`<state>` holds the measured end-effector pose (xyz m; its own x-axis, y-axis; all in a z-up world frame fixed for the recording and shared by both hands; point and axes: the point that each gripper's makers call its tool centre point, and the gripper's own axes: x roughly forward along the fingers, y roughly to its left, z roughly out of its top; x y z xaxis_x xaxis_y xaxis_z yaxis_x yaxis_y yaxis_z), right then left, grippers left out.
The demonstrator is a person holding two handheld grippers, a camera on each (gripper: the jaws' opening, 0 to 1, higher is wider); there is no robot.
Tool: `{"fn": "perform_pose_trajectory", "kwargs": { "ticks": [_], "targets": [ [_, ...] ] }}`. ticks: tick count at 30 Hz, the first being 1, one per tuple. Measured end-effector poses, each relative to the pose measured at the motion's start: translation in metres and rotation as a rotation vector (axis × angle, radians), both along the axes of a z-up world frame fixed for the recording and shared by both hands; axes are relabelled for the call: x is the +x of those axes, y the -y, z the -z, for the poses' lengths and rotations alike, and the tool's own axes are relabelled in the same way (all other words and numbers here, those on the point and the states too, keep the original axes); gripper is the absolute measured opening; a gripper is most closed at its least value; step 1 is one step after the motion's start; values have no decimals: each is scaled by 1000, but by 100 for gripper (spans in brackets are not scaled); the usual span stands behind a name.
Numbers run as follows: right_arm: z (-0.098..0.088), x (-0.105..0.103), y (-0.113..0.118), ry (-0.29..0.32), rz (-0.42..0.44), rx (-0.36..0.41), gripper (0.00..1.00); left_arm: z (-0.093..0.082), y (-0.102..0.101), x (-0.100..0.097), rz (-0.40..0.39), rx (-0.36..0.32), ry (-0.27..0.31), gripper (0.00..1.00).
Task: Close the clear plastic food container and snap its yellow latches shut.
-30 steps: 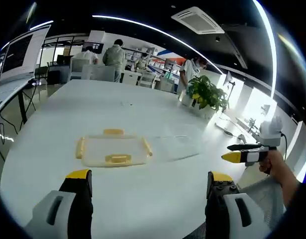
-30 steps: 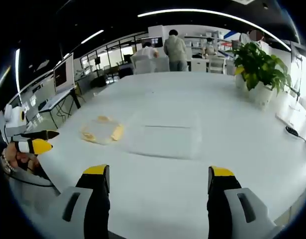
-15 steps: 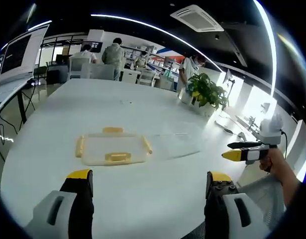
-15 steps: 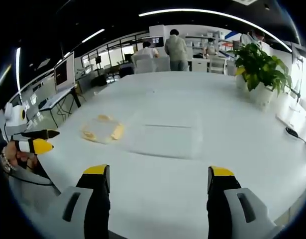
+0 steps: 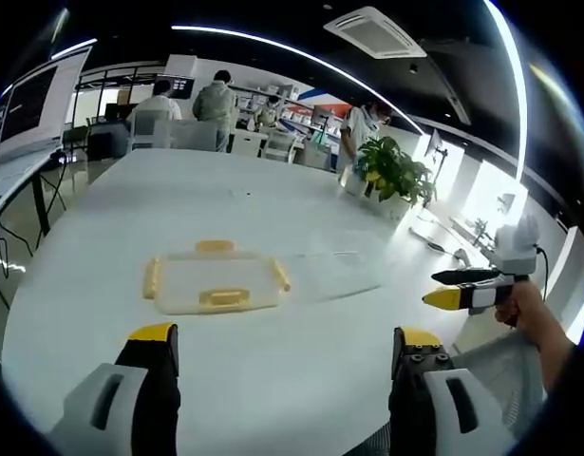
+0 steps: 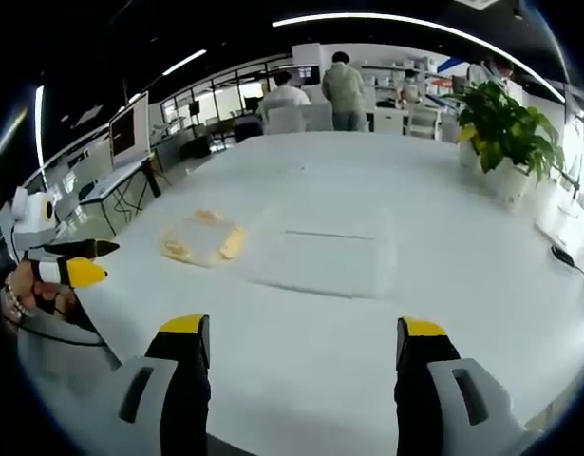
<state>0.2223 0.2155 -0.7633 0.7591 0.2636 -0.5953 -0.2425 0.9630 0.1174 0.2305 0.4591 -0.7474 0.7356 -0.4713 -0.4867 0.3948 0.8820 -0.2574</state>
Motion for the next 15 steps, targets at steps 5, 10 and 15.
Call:
{"fn": "perform_pose_trajectory", "kwargs": {
  "ticks": [5, 10, 15],
  "targets": [
    [13, -11, -25, -62, -130, -9, 78, 1, 0, -1, 4, 3, -2, 89],
    [23, -18, -35, -93, -207, -75, 77, 1, 0, -1, 4, 7, -4, 89],
    [23, -19, -35, -97, -212, -60, 77, 2, 0, -1, 5, 11, -5, 89]
  ]
}}
